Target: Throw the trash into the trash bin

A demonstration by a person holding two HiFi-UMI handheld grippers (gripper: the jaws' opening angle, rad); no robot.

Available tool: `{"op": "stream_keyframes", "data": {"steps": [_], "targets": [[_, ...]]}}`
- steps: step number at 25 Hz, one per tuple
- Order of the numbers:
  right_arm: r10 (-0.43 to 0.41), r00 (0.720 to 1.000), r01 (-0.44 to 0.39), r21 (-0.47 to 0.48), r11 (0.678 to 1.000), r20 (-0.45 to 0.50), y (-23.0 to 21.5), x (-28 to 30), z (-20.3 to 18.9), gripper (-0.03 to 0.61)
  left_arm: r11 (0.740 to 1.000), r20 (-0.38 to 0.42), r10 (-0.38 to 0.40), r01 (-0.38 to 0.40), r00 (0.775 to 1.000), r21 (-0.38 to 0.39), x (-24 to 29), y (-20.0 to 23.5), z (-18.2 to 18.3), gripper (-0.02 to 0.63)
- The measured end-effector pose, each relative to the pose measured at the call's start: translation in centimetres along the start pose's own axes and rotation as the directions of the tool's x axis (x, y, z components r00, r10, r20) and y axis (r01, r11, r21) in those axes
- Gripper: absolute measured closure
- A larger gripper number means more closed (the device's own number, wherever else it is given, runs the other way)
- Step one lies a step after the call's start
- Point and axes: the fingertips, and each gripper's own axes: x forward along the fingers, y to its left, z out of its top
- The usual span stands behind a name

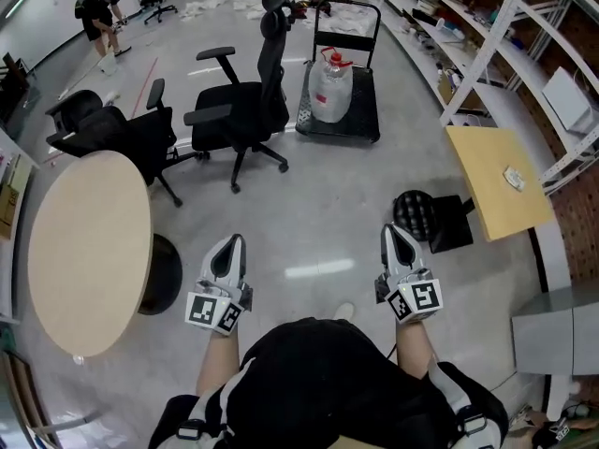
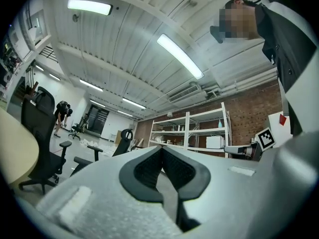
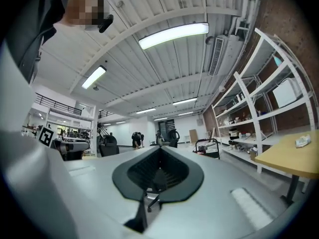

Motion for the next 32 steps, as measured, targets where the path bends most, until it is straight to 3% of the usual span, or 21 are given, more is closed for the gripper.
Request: {"op": "stream_keyframes", "data": {"steps": [8, 18, 24, 32], "targets": [[-0.146, 0.988, 0.146, 0.004, 0.989, 0.046, -10.0, -2.1, 0.8, 0.574, 0.990, -0.013, -0.138, 0.138, 0.990, 0.001, 8.6, -6.0, -1.6, 0.614], [-0.294, 0.955, 0.294, 0.007, 0.956, 0.050, -18.8, -6.3, 0.4, 0.574, 0.958, -0.030, -0.286, 0.286, 0.958, -0.014, 16.9, -13.2, -4.4, 0.614], [-0.399, 0.915, 0.399, 0.004, 0.917, 0.057, -23.7, -10.9, 0.7, 0.574, 0.922, -0.045, -0.385, 0.383, 0.922, -0.053, 21.1, -18.6, -6.4, 0.614], [-0.507, 0.860, 0.508, -0.002, 0.861, 0.061, -28.1, -17.9, 0.9, 0.574, 0.854, -0.083, -0.519, 0.512, 0.851, -0.095, 24.8, -27.1, -9.5, 0.614]]}}
